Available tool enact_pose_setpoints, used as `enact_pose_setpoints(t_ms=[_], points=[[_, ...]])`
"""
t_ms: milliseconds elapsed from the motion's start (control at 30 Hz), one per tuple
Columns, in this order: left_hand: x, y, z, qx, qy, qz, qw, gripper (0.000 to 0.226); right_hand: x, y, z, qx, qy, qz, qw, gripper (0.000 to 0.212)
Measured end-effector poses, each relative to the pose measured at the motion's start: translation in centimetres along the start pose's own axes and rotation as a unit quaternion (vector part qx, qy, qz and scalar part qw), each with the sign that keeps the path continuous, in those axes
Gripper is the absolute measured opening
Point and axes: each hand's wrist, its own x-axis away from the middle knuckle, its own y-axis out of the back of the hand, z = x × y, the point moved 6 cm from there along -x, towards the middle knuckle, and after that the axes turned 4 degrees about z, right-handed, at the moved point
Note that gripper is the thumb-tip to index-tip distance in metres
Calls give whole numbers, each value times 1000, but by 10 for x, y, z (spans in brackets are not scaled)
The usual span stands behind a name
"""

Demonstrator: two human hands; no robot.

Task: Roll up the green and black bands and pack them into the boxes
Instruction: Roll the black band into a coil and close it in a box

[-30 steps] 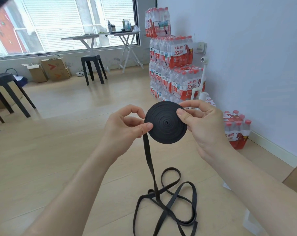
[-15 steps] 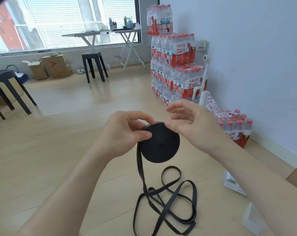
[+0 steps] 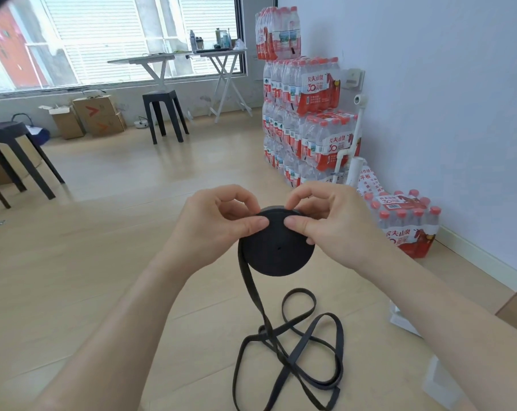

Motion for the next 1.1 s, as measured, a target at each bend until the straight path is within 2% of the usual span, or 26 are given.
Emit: enact_pose_setpoints(t_ms=[200,433,1100], points=[[-1,7,10,47,26,5,999,13,1,13,-4,-96,-24,-63,993,21],[-1,10,5,53,3,-26,998,16,1,16,-2,-129,-30,-84,988,19],[1,2,4,119,11,-56,991,27,6,25,-9,-207,-75,-175,960,18]])
